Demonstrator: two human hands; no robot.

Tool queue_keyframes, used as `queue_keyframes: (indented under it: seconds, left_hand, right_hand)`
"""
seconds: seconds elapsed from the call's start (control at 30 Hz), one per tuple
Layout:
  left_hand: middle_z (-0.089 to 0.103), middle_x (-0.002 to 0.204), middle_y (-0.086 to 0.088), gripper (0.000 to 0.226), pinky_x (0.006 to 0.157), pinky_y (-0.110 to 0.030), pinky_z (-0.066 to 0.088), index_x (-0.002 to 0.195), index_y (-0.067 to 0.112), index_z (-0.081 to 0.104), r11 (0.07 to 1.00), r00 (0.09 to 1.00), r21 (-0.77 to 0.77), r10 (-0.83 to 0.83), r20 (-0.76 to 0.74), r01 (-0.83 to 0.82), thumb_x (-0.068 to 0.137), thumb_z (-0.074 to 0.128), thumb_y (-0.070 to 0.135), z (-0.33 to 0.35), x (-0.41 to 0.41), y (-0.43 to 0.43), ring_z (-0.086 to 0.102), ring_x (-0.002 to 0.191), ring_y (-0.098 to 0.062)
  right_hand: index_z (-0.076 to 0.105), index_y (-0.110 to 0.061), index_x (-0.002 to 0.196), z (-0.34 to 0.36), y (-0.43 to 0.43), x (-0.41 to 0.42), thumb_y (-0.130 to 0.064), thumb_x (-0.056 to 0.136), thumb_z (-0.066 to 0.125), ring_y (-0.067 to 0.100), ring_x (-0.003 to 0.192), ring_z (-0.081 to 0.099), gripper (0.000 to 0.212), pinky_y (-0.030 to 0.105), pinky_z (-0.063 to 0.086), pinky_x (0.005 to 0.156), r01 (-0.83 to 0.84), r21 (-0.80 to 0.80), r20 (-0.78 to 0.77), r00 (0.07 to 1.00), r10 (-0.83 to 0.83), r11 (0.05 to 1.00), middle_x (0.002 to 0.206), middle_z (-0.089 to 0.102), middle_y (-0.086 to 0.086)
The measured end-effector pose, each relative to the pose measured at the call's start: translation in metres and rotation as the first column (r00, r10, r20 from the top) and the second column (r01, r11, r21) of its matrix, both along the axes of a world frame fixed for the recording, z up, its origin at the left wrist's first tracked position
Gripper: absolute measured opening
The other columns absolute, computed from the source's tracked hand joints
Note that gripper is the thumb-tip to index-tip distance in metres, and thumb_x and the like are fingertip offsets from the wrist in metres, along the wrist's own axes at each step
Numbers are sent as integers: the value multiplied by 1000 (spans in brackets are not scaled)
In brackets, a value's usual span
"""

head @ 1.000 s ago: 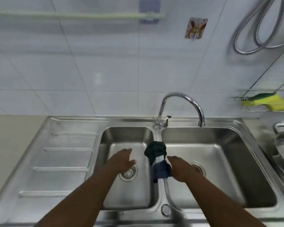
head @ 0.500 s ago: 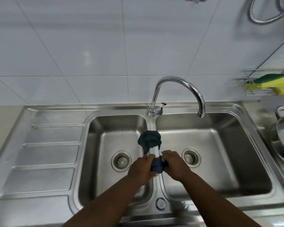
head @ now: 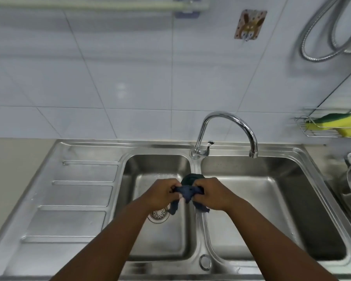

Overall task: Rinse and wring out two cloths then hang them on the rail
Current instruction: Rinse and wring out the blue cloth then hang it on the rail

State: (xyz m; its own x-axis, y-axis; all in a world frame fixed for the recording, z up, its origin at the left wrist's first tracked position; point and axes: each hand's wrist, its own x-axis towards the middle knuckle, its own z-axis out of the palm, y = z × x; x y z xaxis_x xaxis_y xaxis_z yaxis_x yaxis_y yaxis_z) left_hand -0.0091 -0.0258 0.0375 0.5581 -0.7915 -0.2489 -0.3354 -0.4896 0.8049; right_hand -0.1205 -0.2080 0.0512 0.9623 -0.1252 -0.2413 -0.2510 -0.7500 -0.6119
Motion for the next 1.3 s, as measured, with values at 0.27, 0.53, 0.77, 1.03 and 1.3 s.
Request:
queue_keyframes:
  seconds: [0.27,0.53,0.77,1.03,1.3]
  left_hand:
    - [73,100,10,46,86,-37,57,107,39,63,996,997,-73,48,-58,-53,67,69,16,43,13,42,69,94,-7]
    - [72,106,-4,56,89,-41,55,118,33,58,927,940,-312,102,-324,-208,71,79,10,57,-9,57,68,101,-23]
    - [65,79,-15,21,66,-30,51,106,11,64,889,813,-195,265,-518,-414,87,60,3,55,-16,63,62,68,-19]
    - [64,98,-25,34,75,-46,53,107,-10,60,498,362,-273,89,-928,-823,89,59,20,63,-2,53,61,91,-37]
    - [71,105,-17,33,73,-40,57,115,7,51,526,390,-156,368,-844,-836,86,62,-5,64,-5,47,69,89,-31]
  right_hand:
    - [66,-22,86,63,53,32,-16,72,68,14,75,65,16,29,53,67,49,185,159,984,-79,982,84,70,-1]
    - [68,-28,96,85,84,44,-20,66,69,15,88,69,31,32,58,77,116,389,240,945,-222,914,92,74,-2]
    - [68,-30,114,93,84,37,-8,77,67,12,98,67,43,30,57,85,163,461,326,883,-337,872,106,71,-5]
    - [65,-27,93,65,103,23,0,76,73,-2,77,63,33,7,46,64,257,461,307,852,-424,849,87,68,-10]
    - [64,-28,91,25,99,15,-47,60,82,10,107,60,41,35,54,85,234,492,158,923,-351,838,111,62,-3]
